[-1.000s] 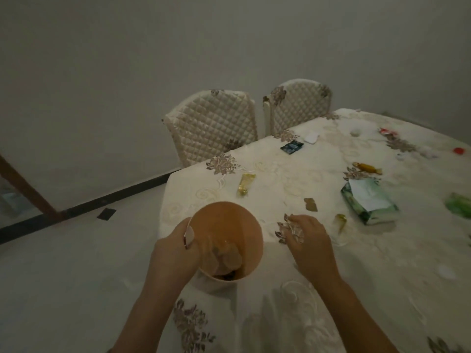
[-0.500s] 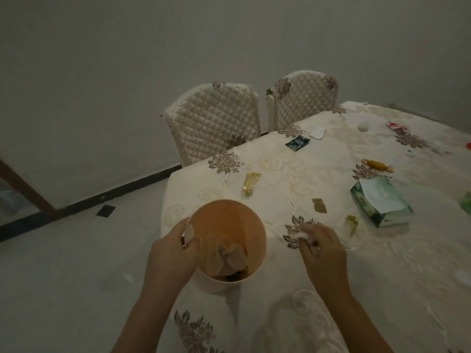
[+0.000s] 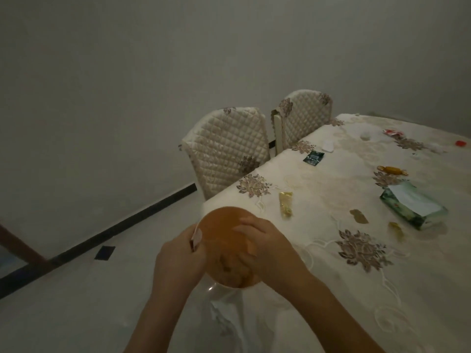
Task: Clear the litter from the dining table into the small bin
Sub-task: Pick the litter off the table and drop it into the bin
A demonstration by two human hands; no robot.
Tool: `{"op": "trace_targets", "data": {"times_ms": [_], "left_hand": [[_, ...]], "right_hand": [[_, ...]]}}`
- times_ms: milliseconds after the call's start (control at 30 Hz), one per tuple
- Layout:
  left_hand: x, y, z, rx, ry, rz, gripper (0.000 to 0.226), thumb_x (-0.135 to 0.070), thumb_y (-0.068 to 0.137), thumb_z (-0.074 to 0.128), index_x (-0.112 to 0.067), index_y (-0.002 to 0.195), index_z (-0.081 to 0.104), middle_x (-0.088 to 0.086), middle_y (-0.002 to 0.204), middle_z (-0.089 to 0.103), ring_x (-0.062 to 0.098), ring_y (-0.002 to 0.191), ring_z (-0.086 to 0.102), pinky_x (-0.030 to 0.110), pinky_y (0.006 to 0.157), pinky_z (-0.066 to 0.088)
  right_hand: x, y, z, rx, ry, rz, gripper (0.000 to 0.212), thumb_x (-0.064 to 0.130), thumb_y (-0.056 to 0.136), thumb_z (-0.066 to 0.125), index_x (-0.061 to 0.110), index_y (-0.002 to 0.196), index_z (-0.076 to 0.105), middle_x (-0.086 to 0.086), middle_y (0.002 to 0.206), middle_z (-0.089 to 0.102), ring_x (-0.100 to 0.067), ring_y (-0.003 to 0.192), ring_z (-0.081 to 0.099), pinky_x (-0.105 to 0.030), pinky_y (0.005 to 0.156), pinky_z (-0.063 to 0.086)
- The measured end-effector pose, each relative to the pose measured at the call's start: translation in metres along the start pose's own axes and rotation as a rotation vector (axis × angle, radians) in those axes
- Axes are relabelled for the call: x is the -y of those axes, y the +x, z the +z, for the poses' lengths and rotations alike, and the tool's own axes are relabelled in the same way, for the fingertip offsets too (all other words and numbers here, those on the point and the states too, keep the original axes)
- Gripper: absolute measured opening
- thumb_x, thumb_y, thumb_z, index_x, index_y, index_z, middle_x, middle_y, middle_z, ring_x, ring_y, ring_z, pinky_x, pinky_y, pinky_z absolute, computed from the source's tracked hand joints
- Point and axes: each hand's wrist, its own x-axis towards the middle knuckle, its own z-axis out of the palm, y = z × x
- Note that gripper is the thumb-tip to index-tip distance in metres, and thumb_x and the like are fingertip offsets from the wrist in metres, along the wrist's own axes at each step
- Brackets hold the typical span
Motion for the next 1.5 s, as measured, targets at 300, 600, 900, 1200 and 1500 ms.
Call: {"op": "trace_targets", "data": {"times_ms": [300, 600, 900, 1200, 1500], "left_hand": [[0.023, 0.067, -0.03, 0.033, -0.007, 0.078, 0.022, -0.031, 0.089, 0.045, -0.022, 0.075, 0.06, -0.003, 0.058, 0.057, 0.012, 0.055, 0.051, 0.025, 0.049, 0.031], [-0.004, 0.172, 0.011, 0.127, -0.021, 0.144, 0.016, -0.035, 0.086, 0.047, -0.027, 0.088, 0.062, -0.001, 0.068, 0.064, 0.013, 0.065, 0.058, 0.024, 0.053, 0.038], [-0.035, 0.237, 0.052, 0.216, -0.002, 0.21, 0.021, -0.027, 0.087, 0.05, -0.027, 0.102, 0.065, -0.012, 0.065, 0.058, 0.004, 0.065, 0.053, 0.021, 0.053, 0.036], [-0.049, 0.268, 0.076, 0.402, 0.001, 0.302, 0.02, -0.037, 0.081, 0.048, -0.026, 0.081, 0.064, -0.005, 0.069, 0.066, 0.017, 0.068, 0.061, 0.033, 0.062, 0.049], [-0.089, 0.276, 0.113, 0.64, -0.051, 0.44, 0.017, -0.033, 0.087, 0.047, -0.042, 0.085, 0.061, 0.004, 0.086, 0.071, 0.019, 0.071, 0.061, 0.035, 0.066, 0.051]], "right_hand": [[-0.05, 0.035, 0.0, -0.301, -0.2, 0.404, 0.049, 0.014, 0.075, 0.07, 0.011, 0.12, 0.052, -0.013, 0.123, 0.056, -0.029, 0.117, 0.045, -0.037, 0.094, 0.04], [-0.166, 0.059, 0.054, -0.166, -0.176, 0.84, 0.054, 0.024, 0.081, 0.064, 0.005, 0.126, 0.041, -0.02, 0.132, 0.046, -0.034, 0.12, 0.039, -0.042, 0.096, 0.037], [-0.212, 0.073, 0.076, -0.159, -0.258, 0.861, 0.012, 0.01, 0.083, 0.058, 0.004, 0.094, 0.058, -0.018, 0.091, 0.063, -0.034, 0.092, 0.051, -0.038, 0.072, 0.042], [-0.183, 0.092, 0.024, -0.649, -0.321, 0.833, 0.016, -0.002, 0.083, 0.057, 0.0, 0.098, 0.063, -0.019, 0.086, 0.069, -0.032, 0.079, 0.064, -0.034, 0.07, 0.05], [-0.111, 0.113, -0.027, -0.396, -0.525, 0.511, 0.023, 0.019, 0.083, 0.043, 0.016, 0.099, 0.059, -0.006, 0.075, 0.066, -0.019, 0.067, 0.056, -0.028, 0.059, 0.048]]}}
